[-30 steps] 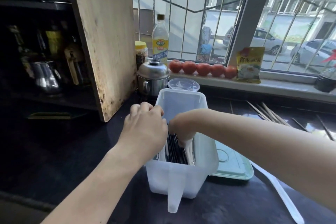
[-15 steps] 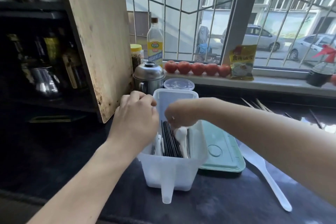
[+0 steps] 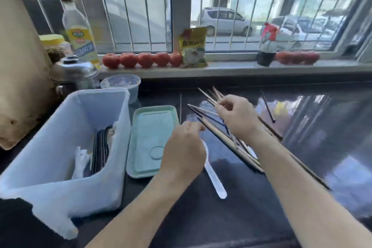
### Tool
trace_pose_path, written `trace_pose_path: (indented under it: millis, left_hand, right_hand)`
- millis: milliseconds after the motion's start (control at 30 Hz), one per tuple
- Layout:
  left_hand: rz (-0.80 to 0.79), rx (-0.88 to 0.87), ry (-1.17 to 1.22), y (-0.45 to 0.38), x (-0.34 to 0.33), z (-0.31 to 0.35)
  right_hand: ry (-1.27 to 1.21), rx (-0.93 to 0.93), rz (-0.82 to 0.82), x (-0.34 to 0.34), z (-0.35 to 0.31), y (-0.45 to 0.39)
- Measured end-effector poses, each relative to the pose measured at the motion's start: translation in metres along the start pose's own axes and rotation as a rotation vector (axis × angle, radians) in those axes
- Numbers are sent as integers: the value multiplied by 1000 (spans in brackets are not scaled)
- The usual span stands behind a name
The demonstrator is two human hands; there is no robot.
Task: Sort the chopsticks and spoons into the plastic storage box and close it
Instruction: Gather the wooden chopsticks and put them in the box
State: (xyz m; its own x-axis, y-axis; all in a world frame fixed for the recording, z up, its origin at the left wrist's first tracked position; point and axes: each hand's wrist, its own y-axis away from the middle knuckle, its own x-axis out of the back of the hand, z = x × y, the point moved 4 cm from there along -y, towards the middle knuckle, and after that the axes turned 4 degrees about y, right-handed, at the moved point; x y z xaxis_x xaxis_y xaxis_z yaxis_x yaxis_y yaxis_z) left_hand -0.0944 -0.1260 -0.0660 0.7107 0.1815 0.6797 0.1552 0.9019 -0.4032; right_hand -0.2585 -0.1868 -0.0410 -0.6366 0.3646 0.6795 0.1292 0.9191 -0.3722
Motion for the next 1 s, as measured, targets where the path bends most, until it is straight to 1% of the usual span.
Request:
trace_pose_path:
  millis: [33,100,167,233,267,300,333,400,433,467,533,633,700,767,833,933,967,1000]
  left_hand:
    - [-1,-15,-86,-4,-14,-6]
    - [70,-59,-187,-11,-31,-17]
    - [123,-78,-230,-14,-39,-26]
    - [145,-43,-228,-20,-42,-32]
    - [150,-31,-236,-21,-42,-33]
    - [147,-20,-236,-21,-41,-34]
    - [148,-2,-216,-22,-40,-35]
    - [170,59,-126,-23,-38,-41]
    - [197,92,-67,-22,-36,-44]
    - [230,113,-13,-22,-34,-47]
    - [288,112,78,-19,-29,-48]
    - [314,80,121,-14,-28,-42]
    - [282,81,110,-11,-31,-40]
    - [219,97,84,-9,-36,-42]
    - [156,100,18,-8,-40,-46]
    - [84,108,-93,-7,-46,-49]
    - [78,106,-117,-7,-46,-48]
    - [79,105,-134,-7,-46,-48]
  right_hand:
    - [-1,-25,49,-6,17,7]
    - [-1,-36,132,-17,42,21]
    - [-3,-35,146,-23,54,27]
    - [-6,4,118,-22,49,26]
    - [-1,30,48,-23,43,27]
    - [5,63,-79,-26,35,32]
    - [40,96,-244,-32,27,40]
    - [241,156,-554,-45,17,62]
    - [360,195,-632,-48,12,72]
    - [429,226,-648,-49,10,77]
    - [427,225,-590,-48,10,76]
    - [261,75,-468,-41,17,67]
    - [199,-25,-336,-35,27,60]
    - [242,-67,-242,-29,40,53]
    - [291,-67,-267,-30,46,52]
    - [324,35,-339,-43,42,56]
    - [304,65,-327,-46,38,57]
    - [279,84,-282,-46,37,56]
